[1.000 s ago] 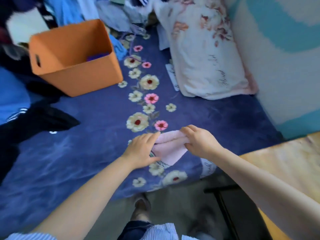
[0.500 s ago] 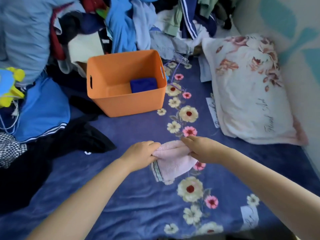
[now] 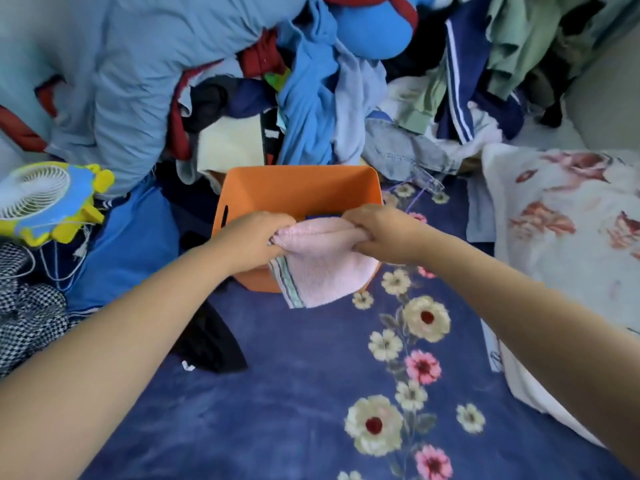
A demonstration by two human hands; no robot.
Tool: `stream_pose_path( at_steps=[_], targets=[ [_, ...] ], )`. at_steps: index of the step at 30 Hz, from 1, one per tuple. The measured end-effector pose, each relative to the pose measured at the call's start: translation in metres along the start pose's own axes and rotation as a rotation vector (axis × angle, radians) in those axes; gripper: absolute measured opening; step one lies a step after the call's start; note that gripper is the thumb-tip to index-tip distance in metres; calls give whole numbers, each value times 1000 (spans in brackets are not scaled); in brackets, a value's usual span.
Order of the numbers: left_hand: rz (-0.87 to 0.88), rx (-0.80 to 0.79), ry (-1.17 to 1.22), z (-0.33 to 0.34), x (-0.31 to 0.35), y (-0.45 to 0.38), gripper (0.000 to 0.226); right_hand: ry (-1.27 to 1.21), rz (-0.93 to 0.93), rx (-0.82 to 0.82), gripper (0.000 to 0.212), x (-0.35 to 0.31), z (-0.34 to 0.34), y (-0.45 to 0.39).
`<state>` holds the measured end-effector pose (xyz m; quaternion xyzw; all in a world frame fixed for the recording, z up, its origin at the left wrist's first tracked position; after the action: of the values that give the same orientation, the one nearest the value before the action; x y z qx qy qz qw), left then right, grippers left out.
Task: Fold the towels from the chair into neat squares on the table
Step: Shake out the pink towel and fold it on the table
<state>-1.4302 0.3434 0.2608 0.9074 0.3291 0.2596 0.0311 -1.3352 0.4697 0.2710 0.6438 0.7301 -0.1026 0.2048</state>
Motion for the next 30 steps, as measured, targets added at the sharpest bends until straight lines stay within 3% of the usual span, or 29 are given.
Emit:
stream_pose_path(
  at_steps=[6,9,14,16,18,19,22,23,26,28,30],
  targets=[
    [-78,56,146,-38,-53,-80,36,25,-16,84,20,45,-14,-97],
    [-120,51,107,-34,-96,-129,15,11,19,57,25,74,2,-152],
    [-248,-20,-149,2,-163,-188,38,-19,50,-20,26,111,50,-220],
    [-290,-11,-243,16,-188,-212,36,-51,61,2,31,124,73,-248],
    [-306,23,-347,21,-193,-220,19,-23,83,80,36,131,87,-256],
    [-272,53,-406,24,-193,-221,15,-9,80,119,37,134,97,-259],
    [-54,138,-515,50,-199,-222,40,63,29,128,40,135,146,-259],
    [-38,66,-553,68,-203,-222,46,93,-18,106,41,135,165,-259],
    [-277,-388,-687,137,-234,-217,43,245,-122,-38,31,131,223,-261],
    [-322,-536,-696,172,-239,-214,37,344,-136,-134,26,132,254,-256],
    [-279,-606,-767,197,-244,-213,36,268,-108,-313,38,133,277,-246]
  ],
)
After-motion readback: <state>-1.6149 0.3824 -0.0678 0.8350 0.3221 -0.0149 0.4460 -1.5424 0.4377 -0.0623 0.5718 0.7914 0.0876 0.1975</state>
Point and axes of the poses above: each hand's wrist, its own y-axis away from the middle knuckle, its own z-axis out of the palm, x = y × z, the point moved 6 cm from there along -y, towards the middle knuckle, and after that the axes turned 13 degrees about -z, right-handed, at the moved point
